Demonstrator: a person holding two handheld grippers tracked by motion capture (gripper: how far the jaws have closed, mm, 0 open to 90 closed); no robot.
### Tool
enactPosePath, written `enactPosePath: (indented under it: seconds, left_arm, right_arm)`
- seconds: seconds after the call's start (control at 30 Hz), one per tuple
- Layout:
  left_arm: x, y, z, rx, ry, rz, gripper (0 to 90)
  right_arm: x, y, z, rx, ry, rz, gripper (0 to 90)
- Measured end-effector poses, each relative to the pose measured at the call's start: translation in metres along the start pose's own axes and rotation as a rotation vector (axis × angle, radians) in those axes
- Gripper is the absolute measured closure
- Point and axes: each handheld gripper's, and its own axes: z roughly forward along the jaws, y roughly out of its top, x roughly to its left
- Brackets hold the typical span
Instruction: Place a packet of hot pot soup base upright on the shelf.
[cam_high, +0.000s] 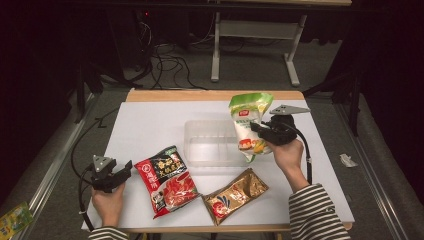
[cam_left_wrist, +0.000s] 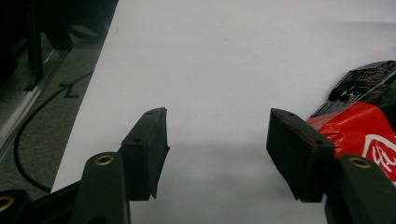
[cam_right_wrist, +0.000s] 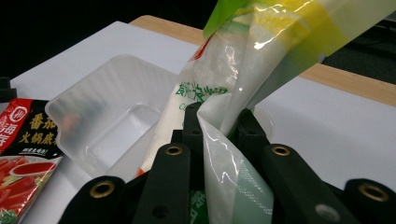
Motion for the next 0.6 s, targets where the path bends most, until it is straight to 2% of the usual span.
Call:
enactPosePath:
  seconds: [0.6]
  left_arm:
    - [0.000, 0.000, 0.000, -0.002, -0.002, 0.003, 39.0]
  right_arm:
    - [0.003, 0.010, 0.022, 0.004, -0.038, 0.005, 78.8]
